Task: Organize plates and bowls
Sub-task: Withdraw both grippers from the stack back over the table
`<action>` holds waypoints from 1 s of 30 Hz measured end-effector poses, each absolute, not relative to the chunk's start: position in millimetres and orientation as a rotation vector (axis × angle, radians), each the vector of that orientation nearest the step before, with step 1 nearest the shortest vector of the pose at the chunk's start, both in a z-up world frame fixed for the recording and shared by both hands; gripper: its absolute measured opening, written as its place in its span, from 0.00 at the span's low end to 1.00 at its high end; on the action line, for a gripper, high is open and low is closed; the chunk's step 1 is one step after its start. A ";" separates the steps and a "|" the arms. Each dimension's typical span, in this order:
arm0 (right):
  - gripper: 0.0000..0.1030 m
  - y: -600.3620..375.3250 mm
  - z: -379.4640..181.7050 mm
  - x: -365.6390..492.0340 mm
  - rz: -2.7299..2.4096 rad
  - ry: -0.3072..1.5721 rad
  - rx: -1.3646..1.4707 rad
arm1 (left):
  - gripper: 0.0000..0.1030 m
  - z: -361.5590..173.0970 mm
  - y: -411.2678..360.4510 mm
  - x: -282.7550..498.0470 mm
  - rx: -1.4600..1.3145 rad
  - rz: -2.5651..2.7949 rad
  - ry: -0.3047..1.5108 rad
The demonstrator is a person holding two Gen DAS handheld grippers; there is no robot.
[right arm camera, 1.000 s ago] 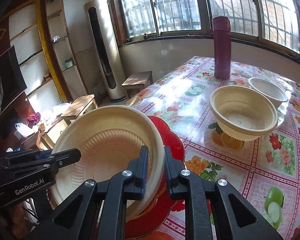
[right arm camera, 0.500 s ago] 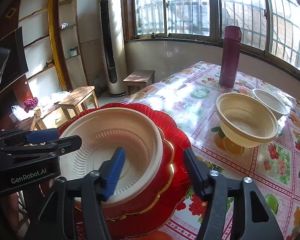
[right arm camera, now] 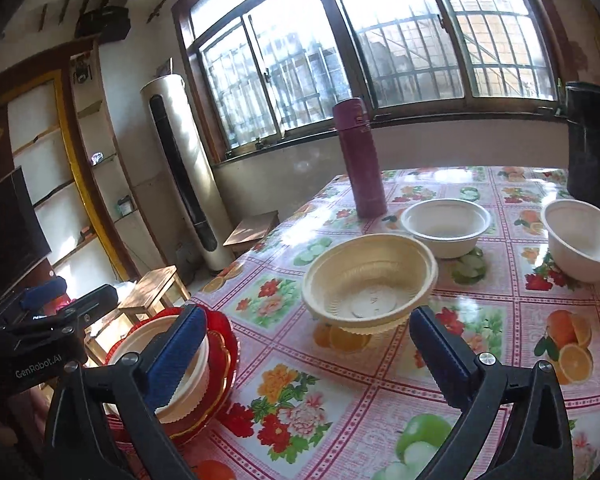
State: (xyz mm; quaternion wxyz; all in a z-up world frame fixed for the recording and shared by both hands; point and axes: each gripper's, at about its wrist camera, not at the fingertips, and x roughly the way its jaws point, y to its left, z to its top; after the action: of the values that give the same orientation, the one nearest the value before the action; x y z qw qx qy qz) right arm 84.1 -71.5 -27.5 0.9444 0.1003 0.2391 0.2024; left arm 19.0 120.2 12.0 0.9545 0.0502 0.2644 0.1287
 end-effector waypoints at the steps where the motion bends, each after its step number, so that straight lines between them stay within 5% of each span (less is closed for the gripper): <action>1: 0.99 -87.5 -27.1 87.7 0.392 0.488 0.228 | 0.96 13.3 110.2 21.9 0.109 0.249 0.530; 15: 1.00 -273.9 -28.6 100.2 0.109 0.445 0.344 | 1.00 25.7 -22.4 70.8 0.153 -0.003 0.497; 30: 1.00 -252.4 -37.7 107.3 0.069 0.475 0.264 | 1.00 -26.5 -62.2 113.4 0.114 -0.083 0.641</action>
State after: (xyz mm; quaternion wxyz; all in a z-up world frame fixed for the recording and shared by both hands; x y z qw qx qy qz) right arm 107.3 -252.4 -37.7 0.9627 0.1302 0.2347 0.0343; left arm 113.4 -62.2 -26.5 0.9467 0.0558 0.3147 -0.0408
